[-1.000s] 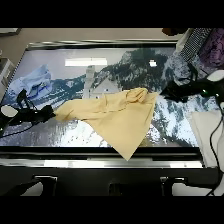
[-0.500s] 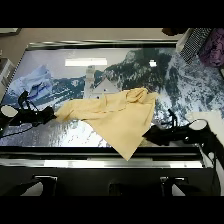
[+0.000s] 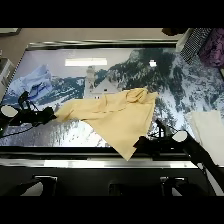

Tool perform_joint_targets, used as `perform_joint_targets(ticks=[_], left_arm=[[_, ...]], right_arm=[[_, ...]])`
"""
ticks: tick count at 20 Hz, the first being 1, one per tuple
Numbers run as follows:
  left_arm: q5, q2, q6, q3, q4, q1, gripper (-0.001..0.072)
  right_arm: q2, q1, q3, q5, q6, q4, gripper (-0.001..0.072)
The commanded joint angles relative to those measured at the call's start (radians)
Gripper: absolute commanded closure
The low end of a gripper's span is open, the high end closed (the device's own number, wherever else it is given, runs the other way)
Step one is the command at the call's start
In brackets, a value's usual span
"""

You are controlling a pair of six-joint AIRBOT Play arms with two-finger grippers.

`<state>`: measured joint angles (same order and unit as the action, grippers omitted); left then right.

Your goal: Fold the clothes and pants, and hang the long-sleeved shirts on hangers.

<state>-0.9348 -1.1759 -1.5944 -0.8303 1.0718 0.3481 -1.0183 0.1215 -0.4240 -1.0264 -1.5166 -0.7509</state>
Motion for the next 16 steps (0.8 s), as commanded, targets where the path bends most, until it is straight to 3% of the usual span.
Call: perform_joint_targets(ticks=[1, 6, 7, 9, 10, 13, 16], left_arm=[[0.0, 0.0, 0.0, 0.0, 0.0, 0.0, 0.069], [0.001, 0.0, 0.0, 0.0, 0.001, 0.0, 0.069], [0.0, 0.0, 0.0, 0.0, 0.001, 0.0, 0.069], [-0.001, 0.0, 0.0, 0.0, 0.0, 0.0, 0.069], [0.0, 0.0, 0.0, 0.0, 0.0, 0.0, 0.069], [0.0, 0.015, 0.001, -0.032, -0.001, 0.0, 0.0691], [0.0, 0.066, 0.001, -0.173, 0.0, 0.0, 0.0691]], right_arm=[[-0.034, 0.083, 0.005, 0.076, -0.056, -0.006, 0.0271], [-0.115, 0.205, 0.004, 0.205, -0.083, 0.065, 0.0254], [-0.126, 0.214, 0.004, 0.217, -0.085, 0.079, 0.028], [-0.116, 0.212, -0.01, 0.236, -0.076, 0.085, 0.0633], [-0.103, 0.212, -0.026, 0.251, -0.064, 0.085, 0.0682], [-0.033, 0.211, -0.137, 0.277, -0.063, 0.016, 0.0684], [0.04, 0.211, -0.36, 0.253, -0.135, -0.197, 0.0684]])
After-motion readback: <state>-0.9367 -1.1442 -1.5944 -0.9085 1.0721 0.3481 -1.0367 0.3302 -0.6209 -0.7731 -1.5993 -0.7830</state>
